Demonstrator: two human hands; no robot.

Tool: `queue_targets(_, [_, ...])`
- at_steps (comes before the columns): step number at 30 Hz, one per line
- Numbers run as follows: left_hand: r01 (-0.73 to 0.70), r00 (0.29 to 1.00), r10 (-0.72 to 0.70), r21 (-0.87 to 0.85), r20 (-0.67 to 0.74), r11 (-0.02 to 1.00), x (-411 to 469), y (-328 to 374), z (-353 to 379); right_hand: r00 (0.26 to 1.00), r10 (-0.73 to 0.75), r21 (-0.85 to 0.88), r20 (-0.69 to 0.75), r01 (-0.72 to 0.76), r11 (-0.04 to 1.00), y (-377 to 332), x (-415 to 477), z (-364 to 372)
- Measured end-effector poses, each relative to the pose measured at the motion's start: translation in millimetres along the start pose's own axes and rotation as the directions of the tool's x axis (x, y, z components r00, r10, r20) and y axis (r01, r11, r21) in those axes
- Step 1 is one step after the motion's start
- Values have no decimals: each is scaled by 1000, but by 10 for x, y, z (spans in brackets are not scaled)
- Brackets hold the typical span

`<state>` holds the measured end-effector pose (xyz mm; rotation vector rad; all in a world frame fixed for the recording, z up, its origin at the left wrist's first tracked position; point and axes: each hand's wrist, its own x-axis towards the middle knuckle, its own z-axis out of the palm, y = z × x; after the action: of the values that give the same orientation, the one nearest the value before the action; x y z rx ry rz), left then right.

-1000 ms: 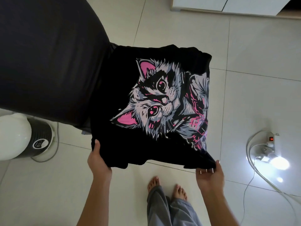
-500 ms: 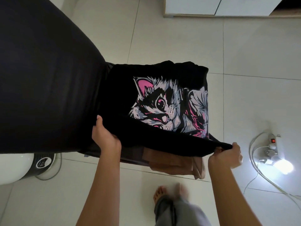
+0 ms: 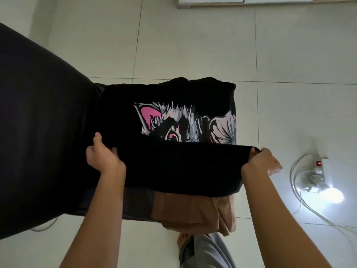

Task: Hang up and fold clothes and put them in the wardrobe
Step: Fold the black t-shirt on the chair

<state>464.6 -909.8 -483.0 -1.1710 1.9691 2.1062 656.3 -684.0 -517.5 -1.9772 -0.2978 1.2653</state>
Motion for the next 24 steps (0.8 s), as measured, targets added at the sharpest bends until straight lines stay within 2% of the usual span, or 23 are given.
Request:
queue_targets(1, [-11,994,12,-7,111,1000,12,-27,32,999,17,7,34,-17,1000,5,20,35])
queue_targets(3, [-63,944,27,100,327,993,46,-107,53,992,36,-60,123,-29,998,39,60,88])
queue_targets(5, [-141,901,30,227,434,964,88,-212,16,978,1,-328,207,68,942,136,89,77])
queue_targets(7, [-195,904,68,266,422,944,122,-292,-42,941,-60,-550,332,245,799,273,55,-24])
queue_targets(9, [-244,944,163,275,286,930,152,-325,-93,887,-132,-625,442,410,664,397,-32,-177])
queue_targets(11, [-243,969,224,258,100,935,158,-350,-158,815,-229,-597,532,553,581,500,-144,-334])
queue_targets(13, [-189,981,192,295,18,937,146,-418,-279,700,-299,-507,649,690,516,614,-273,-477])
queue_targets(15, [-171,985,159,419,64,892,139,-485,-439,570,-326,-413,755,798,439,743,-397,-582])
queue_targets(18, [-237,971,189,606,144,759,123,-478,-593,425,-332,-309,842,885,349,878,-526,-687])
queue_targets(24, [-341,940,206,697,273,631,178,-300,-682,219,-318,-185,922,973,135,941,-787,-646])
